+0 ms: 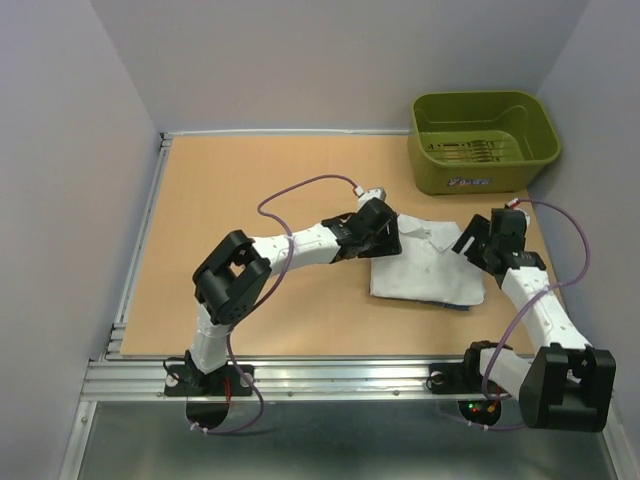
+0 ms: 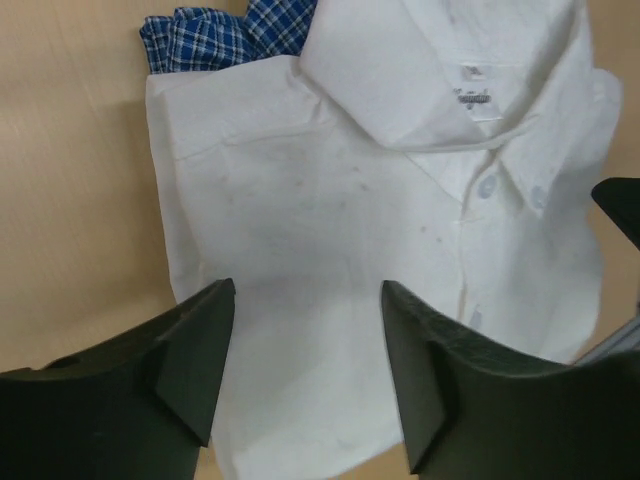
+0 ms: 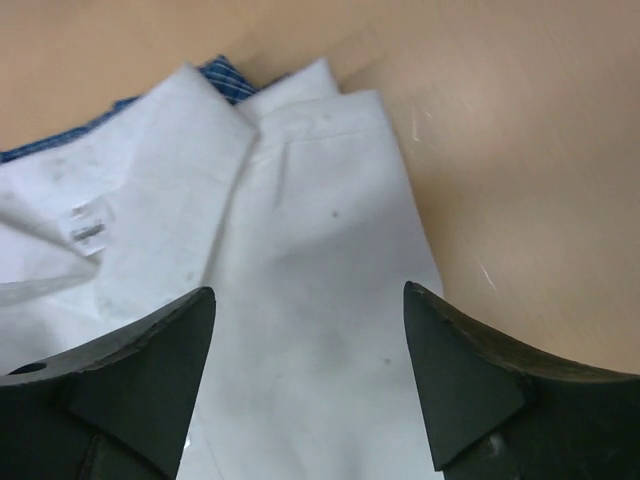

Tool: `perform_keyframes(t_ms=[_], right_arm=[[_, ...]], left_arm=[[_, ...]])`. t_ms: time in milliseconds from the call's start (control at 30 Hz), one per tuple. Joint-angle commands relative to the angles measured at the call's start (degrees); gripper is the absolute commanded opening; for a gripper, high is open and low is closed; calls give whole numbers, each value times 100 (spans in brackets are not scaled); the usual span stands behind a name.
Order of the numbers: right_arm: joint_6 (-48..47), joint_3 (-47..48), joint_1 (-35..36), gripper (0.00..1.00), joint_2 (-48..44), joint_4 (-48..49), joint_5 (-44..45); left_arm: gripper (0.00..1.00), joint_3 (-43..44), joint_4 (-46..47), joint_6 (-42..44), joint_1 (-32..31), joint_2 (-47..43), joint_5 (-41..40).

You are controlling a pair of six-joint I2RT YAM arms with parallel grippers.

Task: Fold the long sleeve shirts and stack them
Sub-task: Neatly place the folded shirt to the corner

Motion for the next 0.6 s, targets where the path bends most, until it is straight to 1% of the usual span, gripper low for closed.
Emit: perform_keyframes(t_ms=[0,33,133,200,267,367,467,500,567], right_arm=[[-529,727,-19,84,-295,-89,-680],[-669,824,-19,88,-313,-290,-733],[-898,1062,-19,94,-480,-598,-1031],[-942,1185,-19,95,-672,-714,-1163],[-925,1238,-10,100,-779,-828,-1418],[-898,1352,16,100,-963,-890,-1708],[-881,1379,60,100,-1095,-925,-1902],[-872,1379,69,100,-1139,-934,-1928],[-828,1361,78,100,-1244,-934,-2103]], left_arm=[[78,-135,26,-100,12,-1090,-173],[87,-197,-1,-127,12,-1206,-192],[97,-522,-159,-179,12,-1548,-297],[97,-898,-177,-188,29,-1655,-254],[97,-1163,-151,-259,29,-1760,-201],[96,-1795,251,-364,29,-1761,88],[92,-1982,603,-426,29,-1629,274],[90,-2008,797,-434,29,-1507,544],[87,-1973,956,-522,29,-1392,739]])
